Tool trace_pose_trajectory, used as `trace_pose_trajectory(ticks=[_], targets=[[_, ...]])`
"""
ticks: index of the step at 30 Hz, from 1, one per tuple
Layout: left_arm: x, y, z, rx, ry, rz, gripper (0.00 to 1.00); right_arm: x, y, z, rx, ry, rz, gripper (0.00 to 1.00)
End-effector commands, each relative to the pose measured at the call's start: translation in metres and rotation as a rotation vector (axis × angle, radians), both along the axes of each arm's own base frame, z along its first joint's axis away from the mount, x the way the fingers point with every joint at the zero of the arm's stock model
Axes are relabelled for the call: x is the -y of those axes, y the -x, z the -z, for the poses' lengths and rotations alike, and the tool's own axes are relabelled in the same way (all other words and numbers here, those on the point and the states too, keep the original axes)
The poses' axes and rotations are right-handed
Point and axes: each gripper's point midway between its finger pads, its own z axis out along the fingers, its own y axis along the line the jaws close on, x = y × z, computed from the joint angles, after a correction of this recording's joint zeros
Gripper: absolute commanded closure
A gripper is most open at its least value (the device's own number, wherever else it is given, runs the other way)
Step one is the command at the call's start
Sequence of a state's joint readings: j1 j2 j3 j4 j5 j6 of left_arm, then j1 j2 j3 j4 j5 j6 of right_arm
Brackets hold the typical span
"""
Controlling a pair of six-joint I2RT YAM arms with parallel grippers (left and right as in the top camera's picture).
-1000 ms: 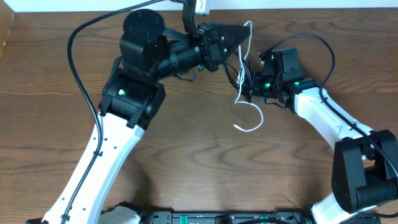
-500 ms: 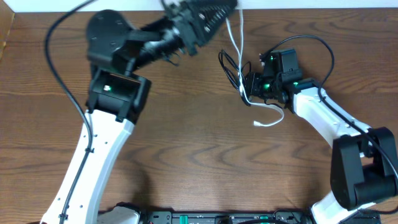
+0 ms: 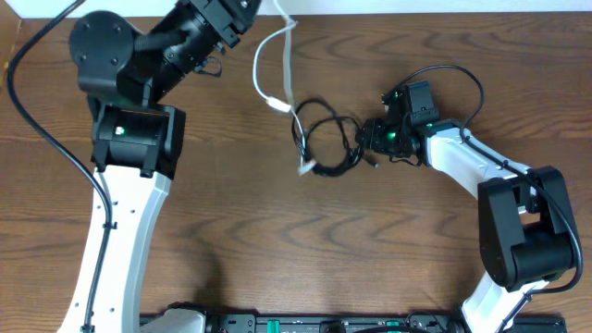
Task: Untangle cables
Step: 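Pull the white cable leftward with the left gripper, drawing it out of the pile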
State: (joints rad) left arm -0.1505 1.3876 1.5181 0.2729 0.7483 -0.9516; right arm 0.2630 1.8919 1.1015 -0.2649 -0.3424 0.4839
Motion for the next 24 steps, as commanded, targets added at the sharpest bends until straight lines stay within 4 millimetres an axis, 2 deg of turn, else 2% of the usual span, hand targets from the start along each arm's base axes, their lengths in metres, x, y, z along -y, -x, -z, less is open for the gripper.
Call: trace_pose_trajectory(ticks=[1,5,7,9,13,15,17,21,24], targets=[[-0.005,0.002,0.000,0.022,-0.048,-0.044,0.93,-0.001,0.003,0.005,-0.016,0.000,0.003,0.48],[-0.004,-0.006,0.038,-0.066,-0.162,-0.060,0.92,-0.004,0.000,-0.012,0.029,-0.035,-0.049,0.43],[-0.004,-0.007,0.056,-0.092,-0.232,-0.064,0.93,-0.008,-0.001,-0.031,0.082,-0.073,-0.112,0.40],[-0.004,-0.006,0.075,-0.127,-0.294,-0.060,0.93,-0.014,-0.001,-0.059,0.158,-0.127,-0.193,0.35],[-0.004,-0.004,0.091,-0.175,-0.333,-0.049,0.93,-0.016,-0.002,-0.097,0.259,-0.146,-0.221,0.28],[0.000,0.000,0.087,-0.154,-0.327,-0.018,0.93,-0.020,-0.003,-0.110,0.300,-0.155,-0.225,0.27],[0.005,0.005,0.073,-0.089,-0.313,0.017,0.93,-0.024,-0.005,-0.116,0.318,-0.162,-0.219,0.27],[0.006,0.014,0.024,0.094,-0.238,0.007,0.93,-0.030,-0.009,-0.106,0.297,-0.140,-0.177,0.29],[-0.004,0.022,-0.014,0.183,-0.153,-0.059,0.93,-0.039,-0.007,-0.098,0.278,-0.140,-0.186,0.29]])
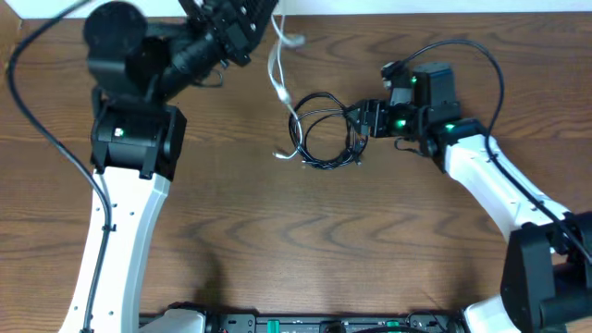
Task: Untangle cables
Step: 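Pull the white cable leftward with the left gripper, drawing it out of the pile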
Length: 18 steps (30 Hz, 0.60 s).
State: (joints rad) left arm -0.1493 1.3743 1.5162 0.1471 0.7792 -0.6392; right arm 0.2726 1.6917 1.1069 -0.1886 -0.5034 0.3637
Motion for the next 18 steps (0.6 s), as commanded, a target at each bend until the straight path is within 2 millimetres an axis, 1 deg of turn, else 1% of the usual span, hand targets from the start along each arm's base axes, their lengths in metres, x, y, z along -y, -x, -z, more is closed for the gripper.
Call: trace_pose_trajectory(ticks=[1,3,7,9,13,15,18], targets=[[-0.013,0.023,-0.046,0.081,0.099,-0.044,0.92,-0.011,0.001,0.011,-0.029,0.009,0.001,0.29],[-0.025,0.030,-0.066,0.130,0.142,-0.111,0.92,-0.018,0.004,0.019,-0.042,0.017,-0.014,0.29],[-0.044,0.046,-0.091,0.189,0.195,-0.212,0.92,-0.022,0.006,0.034,-0.071,0.032,-0.023,0.30],[-0.050,0.055,-0.100,0.212,0.214,-0.240,0.93,-0.023,0.006,0.043,-0.092,0.034,-0.018,0.29],[-0.060,0.071,-0.116,0.258,0.246,-0.280,0.92,-0.024,0.004,0.069,-0.146,0.035,-0.002,0.29],[-0.066,0.077,-0.124,0.285,0.266,-0.303,0.92,-0.025,0.003,0.083,-0.175,0.030,-0.001,0.29],[-0.078,0.081,-0.135,0.320,0.308,-0.361,0.93,-0.030,0.005,0.096,-0.200,0.009,-0.021,0.30]])
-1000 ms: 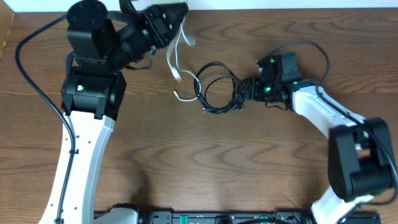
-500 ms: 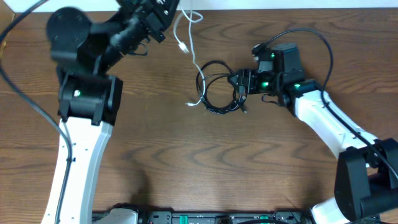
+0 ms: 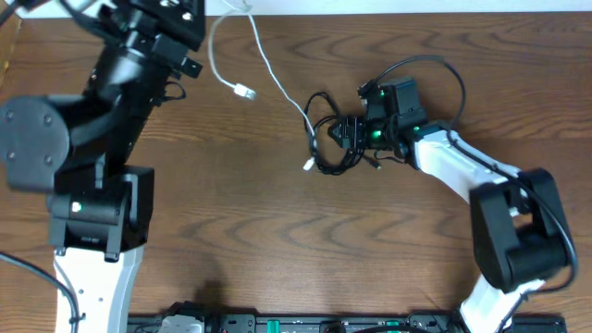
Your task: Untangle cables
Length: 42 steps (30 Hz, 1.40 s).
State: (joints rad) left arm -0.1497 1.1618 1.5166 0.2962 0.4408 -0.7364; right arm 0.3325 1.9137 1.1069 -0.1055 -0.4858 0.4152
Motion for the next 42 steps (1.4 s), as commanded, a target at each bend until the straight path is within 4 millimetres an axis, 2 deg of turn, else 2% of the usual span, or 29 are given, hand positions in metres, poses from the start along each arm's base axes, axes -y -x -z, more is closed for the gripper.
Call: trace_pose_trajectory(ticks=[1,9,16,20,23,26,29,32,39,42], targets=[[-0.021,0.009,-0.023,0.056,0.079,-0.095,0.93,-0.005,0.002,0.014,-0.049,-0.026,0.002,0.29],[-0.055,0.003,-0.031,0.064,0.194,-0.267,0.92,-0.004,0.004,0.024,-0.081,-0.021,0.014,0.26],[-0.079,0.009,-0.042,0.149,0.170,-0.455,0.93,0.003,0.006,0.031,-0.121,0.007,0.062,0.27],[-0.086,0.006,-0.039,0.149,0.120,-0.540,0.92,0.004,0.005,0.031,-0.125,0.007,0.070,0.27],[-0.086,-0.006,-0.024,0.082,0.079,-0.561,0.93,0.004,0.006,0.031,-0.125,0.007,0.069,0.28],[-0.082,-0.028,0.013,-0.081,0.004,-0.564,0.92,0.004,0.005,0.031,-0.125,0.007,0.070,0.28],[-0.078,-0.050,0.070,-0.303,-0.098,-0.561,0.92,0.004,0.005,0.031,-0.125,0.008,0.070,0.29],[-0.071,-0.061,0.126,-0.496,-0.225,-0.533,0.93,0.004,0.005,0.031,-0.125,0.007,0.069,0.28],[-0.069,-0.056,0.256,-0.967,-0.451,-0.474,0.91,0.004,0.005,0.031,-0.125,0.007,0.069,0.28],[-0.070,-0.050,0.305,-1.152,-0.532,-0.451,0.83,0.004,0.005,0.031,-0.125,0.007,0.069,0.28]])
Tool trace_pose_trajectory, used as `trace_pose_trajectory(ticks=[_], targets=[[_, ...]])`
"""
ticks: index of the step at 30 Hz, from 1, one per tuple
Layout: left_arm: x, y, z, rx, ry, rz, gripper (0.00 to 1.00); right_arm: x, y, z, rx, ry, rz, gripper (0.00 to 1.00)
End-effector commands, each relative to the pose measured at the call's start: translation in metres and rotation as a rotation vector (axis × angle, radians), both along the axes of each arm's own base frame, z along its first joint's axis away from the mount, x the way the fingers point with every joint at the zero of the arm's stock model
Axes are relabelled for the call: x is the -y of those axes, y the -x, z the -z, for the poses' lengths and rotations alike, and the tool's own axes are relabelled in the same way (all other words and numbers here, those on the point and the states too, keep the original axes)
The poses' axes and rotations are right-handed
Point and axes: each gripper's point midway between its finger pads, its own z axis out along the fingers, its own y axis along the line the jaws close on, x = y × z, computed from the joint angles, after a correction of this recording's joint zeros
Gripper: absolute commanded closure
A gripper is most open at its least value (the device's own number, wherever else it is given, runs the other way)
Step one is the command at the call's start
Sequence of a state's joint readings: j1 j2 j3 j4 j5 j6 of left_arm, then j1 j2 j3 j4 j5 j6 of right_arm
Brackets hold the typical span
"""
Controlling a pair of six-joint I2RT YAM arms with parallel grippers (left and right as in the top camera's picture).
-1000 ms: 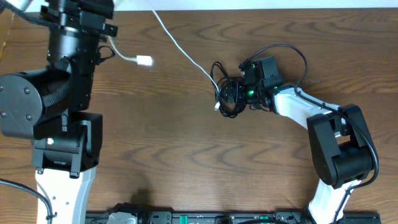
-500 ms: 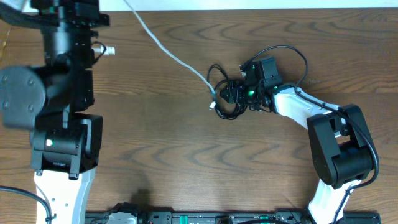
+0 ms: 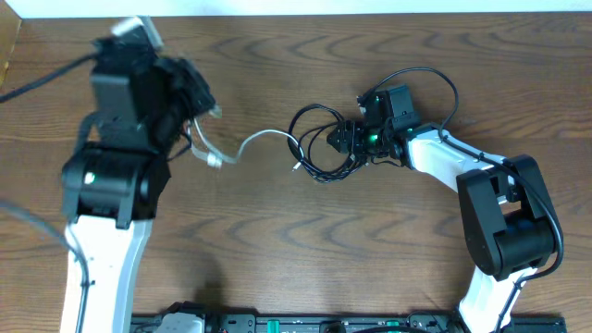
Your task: Untangle cables
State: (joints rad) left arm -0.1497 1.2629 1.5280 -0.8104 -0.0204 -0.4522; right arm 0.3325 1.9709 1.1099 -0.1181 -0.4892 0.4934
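Note:
A white cable (image 3: 264,139) runs from my left gripper (image 3: 199,109) across the table to a coil of black cable (image 3: 317,148). It dips through a loop with a white plug (image 3: 215,161) on the way. The left gripper looks shut on the cable's left end, though that arm is blurred. My right gripper (image 3: 340,139) is shut on the right side of the black coil. A small white connector (image 3: 296,167) pokes out at the coil's lower left, where the white cable goes in among the black loops.
The right arm's own black lead (image 3: 435,79) arcs above its wrist. A brown box edge (image 3: 7,42) shows at the far left. A black rail (image 3: 324,324) runs along the table's front edge. The left arm's base (image 3: 102,180) stands at the left.
My left gripper has come from the far back-left edge to the middle left. The white cable, then stretched toward the back, now lies lower across the table. The right gripper has barely moved.
At first the left gripper held the white cable looped at the back middle while the right gripper held the black coil. The coil then sat slightly farther back. Then the left arm was far left with the cable drawn out, and now it is lower.

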Motion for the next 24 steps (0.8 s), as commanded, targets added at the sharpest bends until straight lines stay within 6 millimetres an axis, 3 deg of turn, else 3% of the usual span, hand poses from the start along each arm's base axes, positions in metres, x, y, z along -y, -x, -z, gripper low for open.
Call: trace_pose_trajectory(ticks=[1,4,6,9,10,17,24], targets=[[0.001,0.001,0.042,-0.166,-0.029,0.015,0.83,0.002,0.000,0.006,-0.014,0.015,0.014,0.28],[0.000,0.005,0.086,-0.339,-0.054,0.015,0.83,0.002,0.000,0.006,-0.013,0.015,0.014,0.28],[0.001,0.005,0.109,-0.424,-0.063,0.018,0.73,0.002,0.000,0.006,-0.013,0.015,0.014,0.28],[0.006,0.002,0.136,-0.518,-0.070,0.060,0.48,0.002,0.000,0.006,-0.013,0.015,0.014,0.27],[0.011,0.000,0.142,-0.532,-0.069,0.093,0.45,0.002,0.000,0.006,-0.013,0.015,0.014,0.27],[0.055,-0.028,0.175,-0.514,-0.073,0.447,0.42,0.002,0.000,0.006,-0.013,0.015,0.014,0.26],[0.094,-0.064,0.222,-0.406,-0.266,0.804,0.45,0.002,0.000,0.006,-0.012,0.015,0.012,0.25]])
